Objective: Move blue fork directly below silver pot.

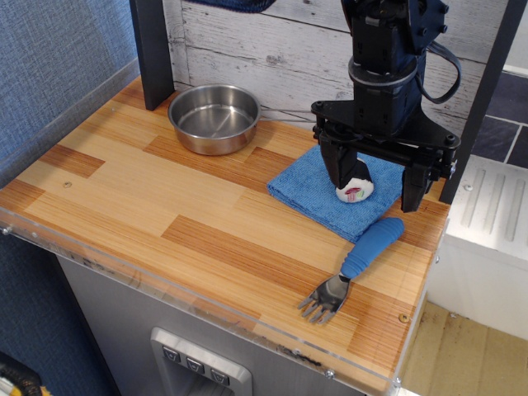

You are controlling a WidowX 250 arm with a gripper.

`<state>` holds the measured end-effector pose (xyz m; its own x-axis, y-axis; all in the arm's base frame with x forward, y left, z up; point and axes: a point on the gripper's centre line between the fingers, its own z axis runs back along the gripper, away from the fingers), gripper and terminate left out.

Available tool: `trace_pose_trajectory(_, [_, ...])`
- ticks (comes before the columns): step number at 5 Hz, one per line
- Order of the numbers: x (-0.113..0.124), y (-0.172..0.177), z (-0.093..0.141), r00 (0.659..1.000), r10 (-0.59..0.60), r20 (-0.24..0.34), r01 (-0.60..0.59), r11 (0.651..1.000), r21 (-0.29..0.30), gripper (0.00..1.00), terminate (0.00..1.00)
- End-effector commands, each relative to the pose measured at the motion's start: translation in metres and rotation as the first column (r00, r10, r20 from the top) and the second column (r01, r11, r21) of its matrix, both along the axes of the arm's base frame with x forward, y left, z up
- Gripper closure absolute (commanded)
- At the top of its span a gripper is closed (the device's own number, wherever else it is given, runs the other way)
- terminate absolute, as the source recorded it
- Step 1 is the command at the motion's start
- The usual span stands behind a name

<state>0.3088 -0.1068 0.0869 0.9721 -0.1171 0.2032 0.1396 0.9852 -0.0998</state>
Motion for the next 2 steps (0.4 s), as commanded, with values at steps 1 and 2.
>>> trace_pose_trajectory(1, [0.0000,0.0000,0.0000,1.000,0.000,0.000,0.000,1.000,0.000,0.00,0.00])
trace_pose_trajectory(2, [-0.0047,0.0064,-0.0064,1.000,-0.002,-0.007,0.002,1.000,0.022,0.00,0.00])
